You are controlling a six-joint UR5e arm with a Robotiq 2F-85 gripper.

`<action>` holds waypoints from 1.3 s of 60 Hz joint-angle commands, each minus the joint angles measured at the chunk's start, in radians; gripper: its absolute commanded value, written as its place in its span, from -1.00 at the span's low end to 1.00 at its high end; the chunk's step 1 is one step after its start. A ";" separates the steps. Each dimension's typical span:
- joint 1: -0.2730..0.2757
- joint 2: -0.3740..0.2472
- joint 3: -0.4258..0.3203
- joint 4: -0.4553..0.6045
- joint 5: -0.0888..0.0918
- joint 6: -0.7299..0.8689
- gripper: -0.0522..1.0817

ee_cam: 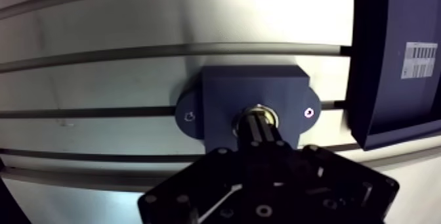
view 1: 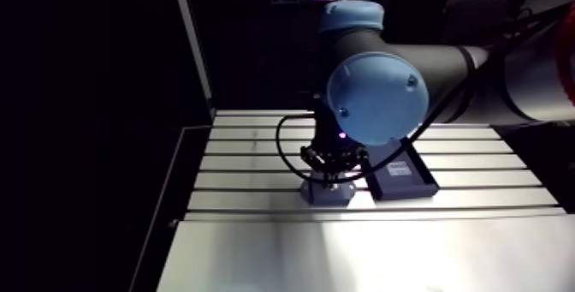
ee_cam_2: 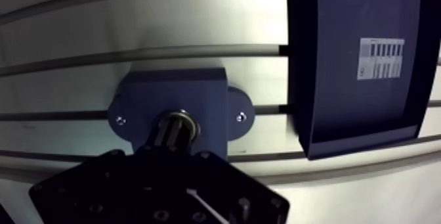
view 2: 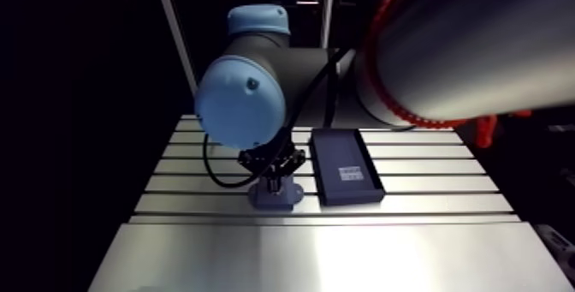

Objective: Pick up the bearing and press it into the housing until flush.

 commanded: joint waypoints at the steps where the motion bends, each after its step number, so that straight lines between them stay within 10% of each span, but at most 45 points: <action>1: -0.001 0.002 0.000 0.000 0.000 0.000 0.67; 78: 0.004 -0.055 -0.042 0.082 0.004 0.000 0.61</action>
